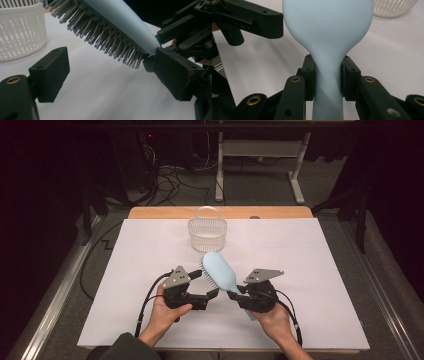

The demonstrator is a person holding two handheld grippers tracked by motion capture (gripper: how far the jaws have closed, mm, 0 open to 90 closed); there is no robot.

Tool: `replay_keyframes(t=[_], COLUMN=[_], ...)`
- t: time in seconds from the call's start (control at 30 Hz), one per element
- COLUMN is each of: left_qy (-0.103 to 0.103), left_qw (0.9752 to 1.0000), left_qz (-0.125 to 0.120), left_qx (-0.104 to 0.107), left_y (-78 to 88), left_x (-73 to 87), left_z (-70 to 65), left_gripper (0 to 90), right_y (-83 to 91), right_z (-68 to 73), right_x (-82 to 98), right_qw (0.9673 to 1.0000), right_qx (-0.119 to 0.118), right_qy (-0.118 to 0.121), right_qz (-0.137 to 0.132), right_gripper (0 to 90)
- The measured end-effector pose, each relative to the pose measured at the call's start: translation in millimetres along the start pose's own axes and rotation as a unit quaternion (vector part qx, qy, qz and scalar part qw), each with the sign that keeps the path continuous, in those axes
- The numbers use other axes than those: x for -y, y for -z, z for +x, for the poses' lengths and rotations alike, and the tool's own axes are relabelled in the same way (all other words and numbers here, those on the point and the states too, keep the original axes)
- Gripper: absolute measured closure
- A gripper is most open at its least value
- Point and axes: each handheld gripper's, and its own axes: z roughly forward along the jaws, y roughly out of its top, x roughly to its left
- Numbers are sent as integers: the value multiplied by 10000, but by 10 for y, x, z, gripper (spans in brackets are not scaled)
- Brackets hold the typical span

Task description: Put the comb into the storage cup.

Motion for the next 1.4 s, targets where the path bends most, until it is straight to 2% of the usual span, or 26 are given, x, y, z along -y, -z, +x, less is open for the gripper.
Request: replay_keyframes(t=[0.27, 0.5, 0.63, 0.97, 1.1, 1.17, 1.2, 1.3, 1.4], left_qy=[71, 104, 174, 185, 194, 120, 115, 212, 238], left_qw=[10000, 9999, 9998, 9998, 9998, 9998, 9998, 9996, 9996], left_qz=[20, 10, 62, 77, 108, 173, 175, 151, 137], left_qx=[62, 48, 26, -8, 16, -8, -14, 51, 73], left_y=[-31, -27, -35, -31, -19, -6, 2, 1, -9], left_x=[-11, -15, -13, -14, -17, -24, -24, -27, -25], left_z=[-15, -14, -11, -25, -33, -58, -66, -46, -49], left_gripper=[152, 150, 145, 150, 170, 197, 199, 211, 231], right_y=[-88, -110, -141, -178, -187, -188, -182, -176, -176], right_z=[77, 117, 171, 267, 294, 297, 299, 318, 299], right_x=[-22, -36, -50, -71, -79, -70, -65, -69, -66], right_qw=[9999, 9998, 9995, 9986, 9982, 9977, 9980, 9970, 9972], right_qx=[2, 28, 56, 161, 204, 253, 200, 311, 293], right_qy=[161, 206, 325, 500, 557, 622, 598, 702, 682], right_qz=[53, 0, 17, 7, -2, 11, -16, -21, 4], right_gripper=[705, 705, 705, 705, 705, 705, 705, 705, 705])
